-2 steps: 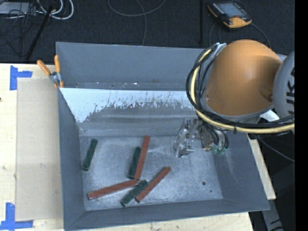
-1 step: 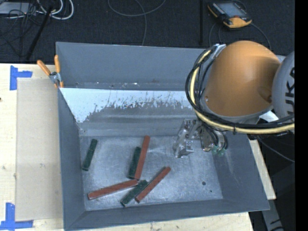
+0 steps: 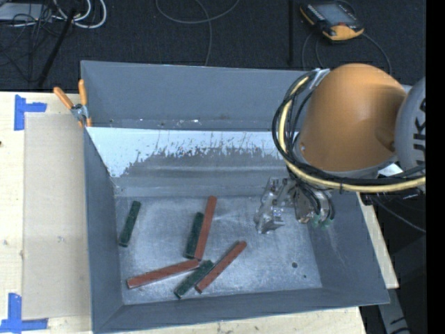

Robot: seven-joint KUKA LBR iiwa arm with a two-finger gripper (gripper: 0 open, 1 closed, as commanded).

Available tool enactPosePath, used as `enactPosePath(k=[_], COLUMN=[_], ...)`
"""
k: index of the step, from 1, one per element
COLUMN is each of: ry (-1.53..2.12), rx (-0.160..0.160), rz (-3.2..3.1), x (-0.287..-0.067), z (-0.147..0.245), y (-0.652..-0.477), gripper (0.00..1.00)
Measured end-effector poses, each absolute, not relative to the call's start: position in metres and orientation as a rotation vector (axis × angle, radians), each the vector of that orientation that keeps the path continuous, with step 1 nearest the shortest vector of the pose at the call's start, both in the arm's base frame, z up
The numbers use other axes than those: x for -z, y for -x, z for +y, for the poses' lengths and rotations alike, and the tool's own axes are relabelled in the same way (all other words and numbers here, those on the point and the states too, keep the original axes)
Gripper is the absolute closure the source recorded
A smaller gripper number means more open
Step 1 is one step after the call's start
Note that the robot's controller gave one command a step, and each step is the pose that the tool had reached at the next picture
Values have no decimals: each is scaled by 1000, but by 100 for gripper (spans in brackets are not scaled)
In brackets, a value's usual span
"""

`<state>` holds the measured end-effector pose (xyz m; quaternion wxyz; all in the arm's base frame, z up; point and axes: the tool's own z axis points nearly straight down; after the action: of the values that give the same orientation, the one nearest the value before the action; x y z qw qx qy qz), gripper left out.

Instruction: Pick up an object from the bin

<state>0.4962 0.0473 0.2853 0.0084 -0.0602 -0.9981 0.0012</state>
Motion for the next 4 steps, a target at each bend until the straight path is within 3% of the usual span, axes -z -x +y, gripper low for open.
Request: enactPosePath(k=[1, 2, 3, 4], ry=[-647, -650, -766, -1103], rx=[0, 1, -2, 0], rz=[-3078, -3071, -3053, -2959], x=[-187, -178, -155, -75], z=[34, 32, 31, 35], y=[-505, -504, -511, -542], gripper=[0, 0, 0, 100])
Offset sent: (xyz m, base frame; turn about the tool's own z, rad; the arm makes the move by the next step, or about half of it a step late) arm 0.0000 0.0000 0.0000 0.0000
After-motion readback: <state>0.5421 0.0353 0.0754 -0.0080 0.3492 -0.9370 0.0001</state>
